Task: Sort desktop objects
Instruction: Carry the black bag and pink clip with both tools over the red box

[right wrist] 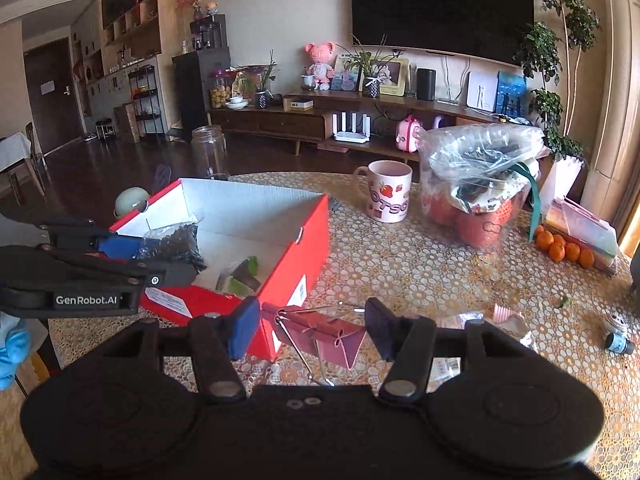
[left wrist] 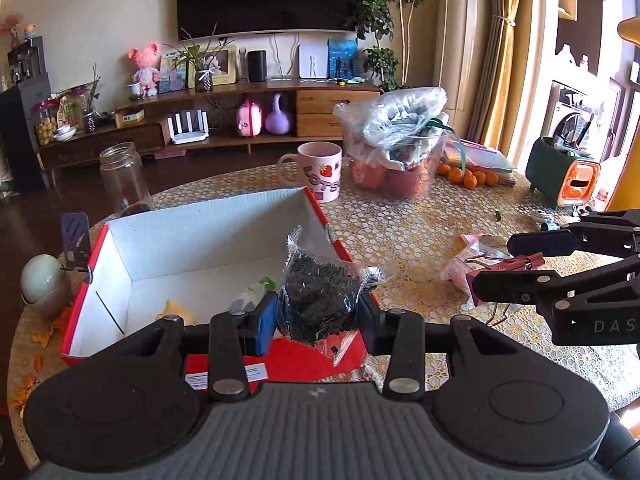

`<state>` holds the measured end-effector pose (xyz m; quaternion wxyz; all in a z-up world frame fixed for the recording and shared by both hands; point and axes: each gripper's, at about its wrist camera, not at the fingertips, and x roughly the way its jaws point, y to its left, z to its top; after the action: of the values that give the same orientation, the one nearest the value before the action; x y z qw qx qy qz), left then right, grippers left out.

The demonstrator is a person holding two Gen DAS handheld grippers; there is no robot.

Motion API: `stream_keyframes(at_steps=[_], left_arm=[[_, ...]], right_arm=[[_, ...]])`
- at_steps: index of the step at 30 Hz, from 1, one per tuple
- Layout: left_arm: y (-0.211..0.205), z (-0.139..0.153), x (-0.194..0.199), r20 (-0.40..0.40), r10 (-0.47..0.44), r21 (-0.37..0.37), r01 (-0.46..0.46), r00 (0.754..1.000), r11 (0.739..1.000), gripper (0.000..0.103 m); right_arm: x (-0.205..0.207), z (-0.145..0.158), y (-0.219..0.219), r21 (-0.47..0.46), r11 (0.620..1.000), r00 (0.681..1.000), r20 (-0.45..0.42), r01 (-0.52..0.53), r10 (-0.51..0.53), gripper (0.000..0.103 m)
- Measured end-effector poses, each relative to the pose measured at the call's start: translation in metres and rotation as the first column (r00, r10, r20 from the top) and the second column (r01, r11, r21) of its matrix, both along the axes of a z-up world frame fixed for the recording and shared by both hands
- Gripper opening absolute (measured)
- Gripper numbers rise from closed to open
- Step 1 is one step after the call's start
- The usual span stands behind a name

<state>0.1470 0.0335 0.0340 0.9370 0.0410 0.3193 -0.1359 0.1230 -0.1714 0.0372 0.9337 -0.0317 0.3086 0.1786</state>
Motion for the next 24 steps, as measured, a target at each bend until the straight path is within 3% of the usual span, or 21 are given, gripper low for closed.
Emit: stream_keyframes(at_steps=[12, 24], left_arm=[[0.057, -0.003, 0.031, -0.018, 0.071, 0.055, -0.07, 0.997, 0.996, 0.04], [0.102, -0.017, 0.094, -0.077, 0.111, 0.095, -0.103, 0.991, 0.99, 0.04]], right_arm=[[0.04, 0.004, 0.06, 0.006, 0.997, 0.997, -0.02, -0.076, 0.076, 0.057], [0.083, -0.005, 0.119, -0.039, 0.989, 0.989, -0.023, -0.145, 0.144, 0.057]])
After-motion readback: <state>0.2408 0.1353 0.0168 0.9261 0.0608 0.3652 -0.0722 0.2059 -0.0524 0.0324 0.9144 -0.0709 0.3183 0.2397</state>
